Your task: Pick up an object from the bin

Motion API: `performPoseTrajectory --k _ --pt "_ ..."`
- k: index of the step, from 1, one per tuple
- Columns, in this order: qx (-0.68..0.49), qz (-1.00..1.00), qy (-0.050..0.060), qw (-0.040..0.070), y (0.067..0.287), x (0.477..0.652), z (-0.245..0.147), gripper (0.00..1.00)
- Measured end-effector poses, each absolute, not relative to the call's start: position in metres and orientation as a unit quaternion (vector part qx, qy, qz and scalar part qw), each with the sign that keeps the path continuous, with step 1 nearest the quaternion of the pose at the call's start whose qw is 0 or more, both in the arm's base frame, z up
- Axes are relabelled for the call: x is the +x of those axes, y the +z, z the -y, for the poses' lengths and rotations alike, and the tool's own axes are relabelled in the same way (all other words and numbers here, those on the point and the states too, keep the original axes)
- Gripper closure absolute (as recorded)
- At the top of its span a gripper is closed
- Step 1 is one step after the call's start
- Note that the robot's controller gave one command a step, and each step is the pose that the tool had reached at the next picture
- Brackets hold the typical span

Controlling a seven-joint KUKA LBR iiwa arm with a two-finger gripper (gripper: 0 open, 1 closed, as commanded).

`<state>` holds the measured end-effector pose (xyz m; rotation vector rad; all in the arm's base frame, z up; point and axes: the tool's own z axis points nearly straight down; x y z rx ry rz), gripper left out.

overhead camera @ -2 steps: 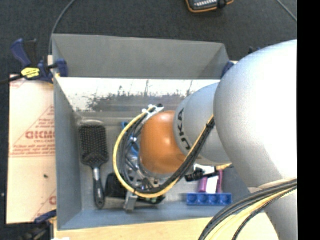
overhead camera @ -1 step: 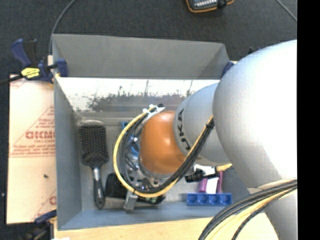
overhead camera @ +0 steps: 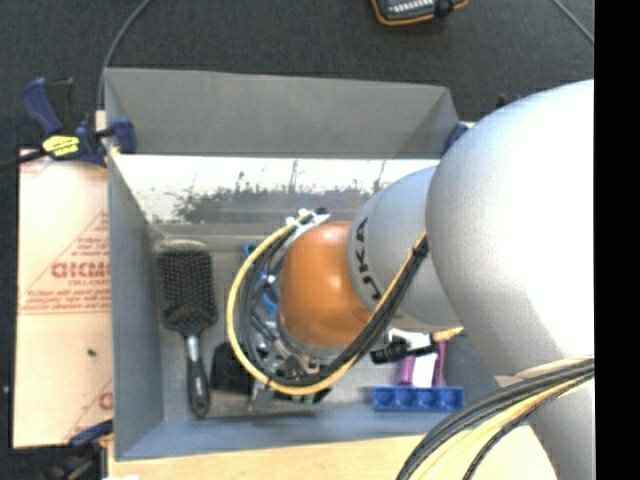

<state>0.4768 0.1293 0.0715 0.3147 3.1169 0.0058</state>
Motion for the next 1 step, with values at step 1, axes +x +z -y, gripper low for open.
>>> performPoseTrajectory --k 1 --pt "0.101 -0.995 0.002 0.004 0.0715 0.4768 -0.1293 1.0"
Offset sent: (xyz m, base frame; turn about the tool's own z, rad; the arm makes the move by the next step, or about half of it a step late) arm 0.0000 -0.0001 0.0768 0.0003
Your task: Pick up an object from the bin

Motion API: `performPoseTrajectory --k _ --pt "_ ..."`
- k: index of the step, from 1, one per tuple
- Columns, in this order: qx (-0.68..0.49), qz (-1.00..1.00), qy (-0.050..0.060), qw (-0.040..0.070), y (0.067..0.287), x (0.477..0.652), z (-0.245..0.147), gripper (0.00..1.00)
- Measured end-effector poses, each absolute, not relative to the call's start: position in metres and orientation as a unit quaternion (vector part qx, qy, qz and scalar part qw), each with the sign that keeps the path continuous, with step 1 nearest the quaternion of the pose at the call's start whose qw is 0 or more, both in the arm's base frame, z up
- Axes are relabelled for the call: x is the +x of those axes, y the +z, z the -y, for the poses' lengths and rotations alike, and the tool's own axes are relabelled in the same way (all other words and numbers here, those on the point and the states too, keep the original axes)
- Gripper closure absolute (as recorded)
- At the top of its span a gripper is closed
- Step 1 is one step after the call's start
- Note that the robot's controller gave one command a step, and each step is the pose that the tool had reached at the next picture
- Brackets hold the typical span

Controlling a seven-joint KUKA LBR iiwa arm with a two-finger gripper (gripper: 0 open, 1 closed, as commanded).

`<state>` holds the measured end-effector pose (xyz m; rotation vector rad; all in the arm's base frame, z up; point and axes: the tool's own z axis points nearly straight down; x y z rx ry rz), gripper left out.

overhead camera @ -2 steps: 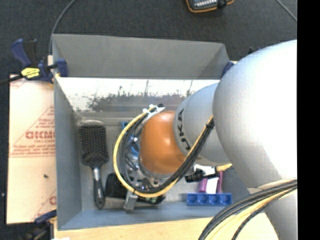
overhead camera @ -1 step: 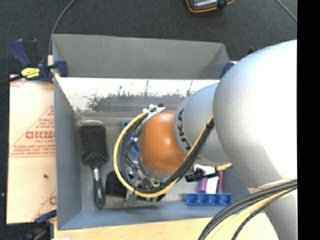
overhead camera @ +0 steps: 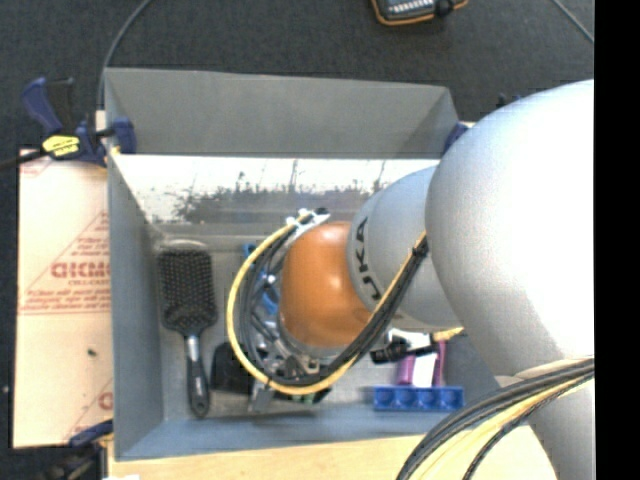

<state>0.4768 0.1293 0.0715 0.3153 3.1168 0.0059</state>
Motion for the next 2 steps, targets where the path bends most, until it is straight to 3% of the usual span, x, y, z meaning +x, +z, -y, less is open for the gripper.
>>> performPoseTrajectory --k 1,2 --pt "0.101 -0.995 -0.001 -0.002 0.095 0.473 -0.128 1.0" --pt "0.102 -0.995 0.001 0.003 0.121 0.475 -0.128 1.0"
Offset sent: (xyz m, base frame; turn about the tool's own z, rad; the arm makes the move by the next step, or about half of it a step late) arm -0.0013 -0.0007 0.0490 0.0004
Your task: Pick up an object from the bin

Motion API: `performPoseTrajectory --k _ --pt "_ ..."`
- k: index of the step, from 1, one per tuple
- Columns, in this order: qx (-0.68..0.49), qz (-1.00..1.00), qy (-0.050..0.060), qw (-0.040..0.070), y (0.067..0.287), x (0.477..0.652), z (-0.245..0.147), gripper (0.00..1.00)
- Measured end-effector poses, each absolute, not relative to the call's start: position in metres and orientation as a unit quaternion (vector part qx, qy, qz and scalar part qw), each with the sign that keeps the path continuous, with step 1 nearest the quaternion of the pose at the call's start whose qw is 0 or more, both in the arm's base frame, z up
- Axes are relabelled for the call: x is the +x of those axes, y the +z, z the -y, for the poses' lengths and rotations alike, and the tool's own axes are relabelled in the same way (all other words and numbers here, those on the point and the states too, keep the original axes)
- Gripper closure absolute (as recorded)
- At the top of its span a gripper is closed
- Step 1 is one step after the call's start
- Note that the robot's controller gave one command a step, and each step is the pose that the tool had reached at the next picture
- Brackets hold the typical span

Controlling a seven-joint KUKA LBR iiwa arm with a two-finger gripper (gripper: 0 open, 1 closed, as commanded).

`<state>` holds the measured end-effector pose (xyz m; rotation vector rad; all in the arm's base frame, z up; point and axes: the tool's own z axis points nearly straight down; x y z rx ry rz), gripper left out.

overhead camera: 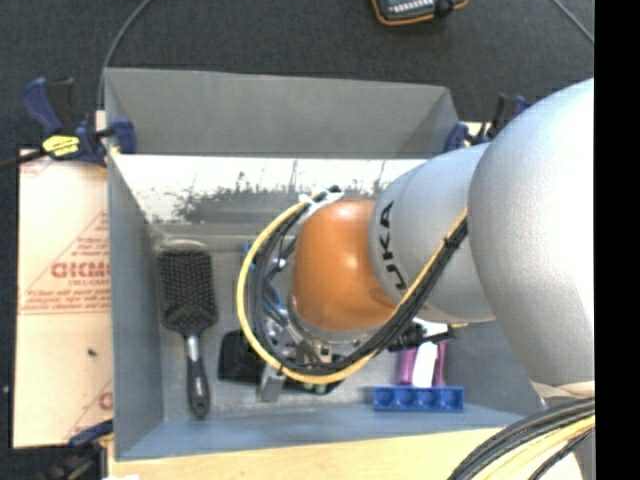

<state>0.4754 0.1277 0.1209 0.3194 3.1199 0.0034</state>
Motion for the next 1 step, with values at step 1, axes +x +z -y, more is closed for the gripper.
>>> performPoseTrajectory --k 1 --pt "0.102 -0.995 0.0 -0.001 0.1325 0.4734 -0.1269 1.0"
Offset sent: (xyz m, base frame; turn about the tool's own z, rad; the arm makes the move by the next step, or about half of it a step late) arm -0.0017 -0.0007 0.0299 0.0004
